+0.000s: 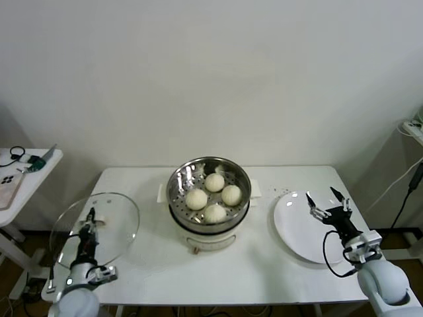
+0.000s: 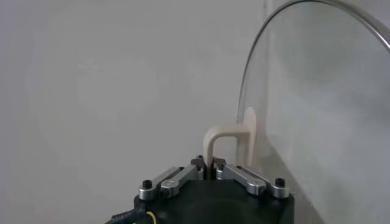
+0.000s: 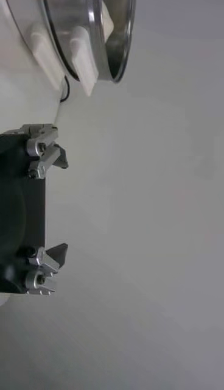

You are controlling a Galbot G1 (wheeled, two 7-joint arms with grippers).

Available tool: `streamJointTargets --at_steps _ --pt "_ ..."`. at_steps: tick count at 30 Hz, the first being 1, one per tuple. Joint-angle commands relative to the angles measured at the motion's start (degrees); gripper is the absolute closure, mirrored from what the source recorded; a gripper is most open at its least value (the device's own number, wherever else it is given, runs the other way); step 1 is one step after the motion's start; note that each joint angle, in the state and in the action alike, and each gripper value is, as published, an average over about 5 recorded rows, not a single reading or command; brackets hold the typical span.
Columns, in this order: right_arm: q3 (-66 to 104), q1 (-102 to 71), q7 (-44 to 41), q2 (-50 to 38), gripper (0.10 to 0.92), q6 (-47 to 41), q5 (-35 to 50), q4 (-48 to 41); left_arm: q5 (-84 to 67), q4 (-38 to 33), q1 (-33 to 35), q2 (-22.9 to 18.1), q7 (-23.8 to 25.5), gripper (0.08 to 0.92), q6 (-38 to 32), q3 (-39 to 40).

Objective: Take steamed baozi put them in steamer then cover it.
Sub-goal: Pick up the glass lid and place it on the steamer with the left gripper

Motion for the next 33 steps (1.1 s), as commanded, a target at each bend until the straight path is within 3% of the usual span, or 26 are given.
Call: streamJointTargets --at_steps 1,8,14,24,33 --pt "-1.0 1.3 -0.1 -0.1 0.203 0.2 -0.1 -1.6 -5.5 -19.5 7.7 6.0 -0.7 0.853 11.2 0.7" --pt "-1.6 2.4 -0.8 1.5 0.203 0.5 -1.0 -3.2 -10.4 -29.8 5.8 12.8 3.9 0.853 16.5 2.8" --pt "-2.4 3.1 -0.7 2.7 0.203 0.4 -2.2 -3.5 -12.1 -29.2 -2.8 17.2 7.8 0.853 20.9 10.8" --pt "-2.0 3.2 -0.8 3.6 0.203 0.8 -2.9 -4.2 -0.1 -22.5 -18.7 7.0 16.7 0.853 27.2 31.2" --pt "-1.5 3.1 -0.8 3.7 0.203 1.0 -3.8 -4.7 2.0 -16.1 -27.8 4.6 21.9 0.853 30.3 40.5"
